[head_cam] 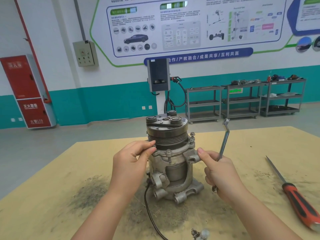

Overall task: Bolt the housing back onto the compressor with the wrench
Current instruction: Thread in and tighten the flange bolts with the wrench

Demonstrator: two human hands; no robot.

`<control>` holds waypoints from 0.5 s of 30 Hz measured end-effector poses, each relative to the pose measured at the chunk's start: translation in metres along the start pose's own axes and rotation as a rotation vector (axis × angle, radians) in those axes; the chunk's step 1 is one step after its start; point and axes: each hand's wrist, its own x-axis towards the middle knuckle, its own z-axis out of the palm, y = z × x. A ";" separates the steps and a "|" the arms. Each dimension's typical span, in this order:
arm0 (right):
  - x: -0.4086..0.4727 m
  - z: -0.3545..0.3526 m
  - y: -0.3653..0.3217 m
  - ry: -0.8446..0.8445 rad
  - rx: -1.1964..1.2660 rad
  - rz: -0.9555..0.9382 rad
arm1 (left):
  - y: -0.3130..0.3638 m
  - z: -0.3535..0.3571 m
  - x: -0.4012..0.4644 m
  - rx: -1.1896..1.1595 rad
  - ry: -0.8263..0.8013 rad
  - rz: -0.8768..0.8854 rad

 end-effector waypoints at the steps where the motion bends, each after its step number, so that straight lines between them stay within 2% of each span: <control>1: 0.000 0.000 0.000 0.000 -0.001 -0.001 | 0.000 -0.001 0.000 0.011 -0.008 0.014; 8: -0.002 0.002 0.000 0.026 0.002 0.008 | -0.005 0.001 -0.002 0.106 -0.019 0.130; 11: -0.005 0.003 -0.001 0.042 -0.002 -0.008 | -0.006 0.003 -0.003 0.051 -0.018 0.067; 15: -0.009 0.004 -0.002 0.079 -0.069 -0.057 | -0.007 0.009 -0.009 -0.081 -0.014 -0.111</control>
